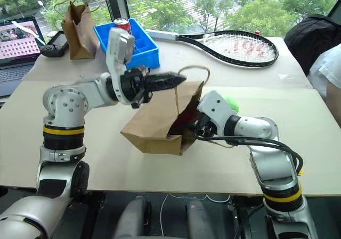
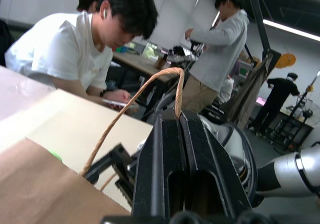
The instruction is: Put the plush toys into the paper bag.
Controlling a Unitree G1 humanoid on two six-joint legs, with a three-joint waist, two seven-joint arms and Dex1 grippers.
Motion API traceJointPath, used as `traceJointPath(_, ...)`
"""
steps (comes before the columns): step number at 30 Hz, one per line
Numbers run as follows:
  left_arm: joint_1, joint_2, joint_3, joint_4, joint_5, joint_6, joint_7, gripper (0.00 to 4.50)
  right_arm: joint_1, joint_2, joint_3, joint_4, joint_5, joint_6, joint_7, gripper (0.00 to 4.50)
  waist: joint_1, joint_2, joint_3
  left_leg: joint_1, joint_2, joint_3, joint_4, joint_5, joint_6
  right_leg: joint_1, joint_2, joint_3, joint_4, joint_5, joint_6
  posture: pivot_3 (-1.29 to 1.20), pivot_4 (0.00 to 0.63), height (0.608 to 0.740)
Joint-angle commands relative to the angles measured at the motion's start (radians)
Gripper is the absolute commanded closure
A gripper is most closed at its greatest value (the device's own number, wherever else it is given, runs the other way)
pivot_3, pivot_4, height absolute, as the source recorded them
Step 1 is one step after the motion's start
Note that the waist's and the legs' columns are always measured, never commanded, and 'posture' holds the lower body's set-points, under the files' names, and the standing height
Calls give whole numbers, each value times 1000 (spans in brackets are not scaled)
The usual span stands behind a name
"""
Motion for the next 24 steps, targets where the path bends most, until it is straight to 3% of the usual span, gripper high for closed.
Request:
traceJointPath(1,-17,1,13,-37,-20,-5,1,4500,17,-50,-116,-77,98,75,14,771,2,0,0,0,0,0,0,0,0,0,0,0,0,0,0,0,150,663)
traceJointPath(8,-18,-4,20,-42,-27,3,14,4500,-56,-217,-299,3,223,196,22,771,5,0,0,-1,-1,0,0,0,0,0,-1,0,-2,0,0,0,150,663)
traceJointPath(14,-26,-3,25,-42,-35,8,22,4500,-147,-143,-260,299,149,87,-162,771,-2,0,0,2,1,1,-1,0,0,1,1,1,-2,0,0,0,150,663)
traceJointPath(21,-40,2,25,-36,-38,7,26,4500,-195,-23,-134,688,80,-146,-234,771,-2,0,0,0,0,2,-1,0,0,0,0,2,-2,0,0,0,150,663)
traceJointPath(24,-42,7,26,-40,-37,7,27,4500,-185,-11,-116,798,61,-213,-246,1475,0,0,0,0,0,2,-1,0,0,-1,0,2,-2,0,0,0,150,663)
